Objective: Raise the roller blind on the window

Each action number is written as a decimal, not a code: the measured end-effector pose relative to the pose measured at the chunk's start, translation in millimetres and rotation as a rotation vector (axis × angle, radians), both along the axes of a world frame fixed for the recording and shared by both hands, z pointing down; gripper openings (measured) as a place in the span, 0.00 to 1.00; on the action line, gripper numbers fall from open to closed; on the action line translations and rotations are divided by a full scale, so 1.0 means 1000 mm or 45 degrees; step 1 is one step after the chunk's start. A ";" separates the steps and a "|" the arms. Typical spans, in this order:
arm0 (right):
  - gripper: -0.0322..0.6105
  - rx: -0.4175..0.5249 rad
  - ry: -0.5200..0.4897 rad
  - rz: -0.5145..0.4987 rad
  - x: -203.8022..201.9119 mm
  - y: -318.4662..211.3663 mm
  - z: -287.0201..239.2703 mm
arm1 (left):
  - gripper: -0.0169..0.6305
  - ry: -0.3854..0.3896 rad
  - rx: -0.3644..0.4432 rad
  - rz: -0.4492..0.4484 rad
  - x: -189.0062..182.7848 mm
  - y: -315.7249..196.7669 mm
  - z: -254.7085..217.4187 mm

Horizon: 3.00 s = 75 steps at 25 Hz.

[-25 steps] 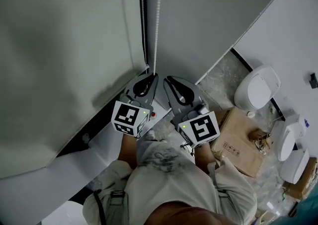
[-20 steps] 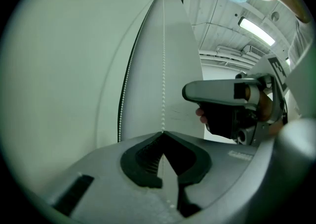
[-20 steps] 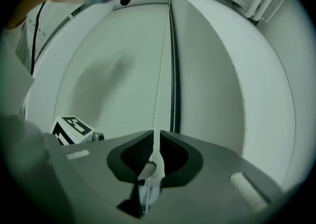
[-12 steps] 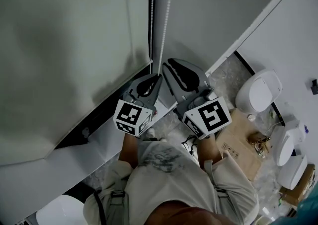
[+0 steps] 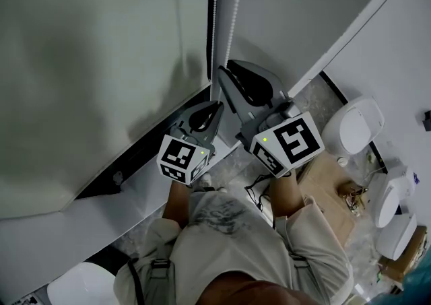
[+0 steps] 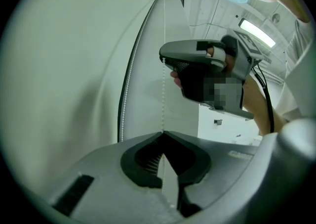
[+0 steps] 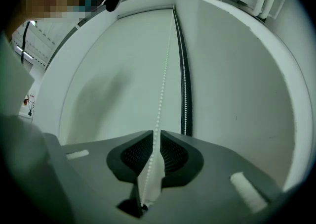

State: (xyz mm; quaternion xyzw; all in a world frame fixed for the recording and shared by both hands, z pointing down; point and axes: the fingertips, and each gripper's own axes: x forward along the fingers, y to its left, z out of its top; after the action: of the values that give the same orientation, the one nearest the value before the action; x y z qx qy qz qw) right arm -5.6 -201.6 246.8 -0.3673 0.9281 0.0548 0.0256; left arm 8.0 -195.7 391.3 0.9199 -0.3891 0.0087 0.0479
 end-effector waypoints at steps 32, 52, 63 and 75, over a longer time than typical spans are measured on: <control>0.07 -0.037 0.008 0.102 -0.001 0.009 0.051 | 0.04 -0.006 -0.141 0.033 -0.006 0.011 0.057; 0.07 -0.150 0.037 0.138 0.003 0.017 0.116 | 0.04 -0.019 -0.308 0.049 -0.002 0.014 0.122; 0.07 -0.189 0.075 0.138 0.003 0.021 0.151 | 0.04 -0.018 -0.371 0.037 -0.003 0.015 0.157; 0.07 -0.184 0.095 0.124 0.004 0.023 0.160 | 0.05 -0.096 -0.307 -0.044 -0.016 0.020 0.154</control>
State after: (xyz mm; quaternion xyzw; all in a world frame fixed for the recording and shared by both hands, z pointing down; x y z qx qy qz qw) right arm -1.5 -178.4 406.9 -0.4108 0.9109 0.0024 -0.0382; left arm -7.6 -175.6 544.9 0.8996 -0.4026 0.0892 0.1436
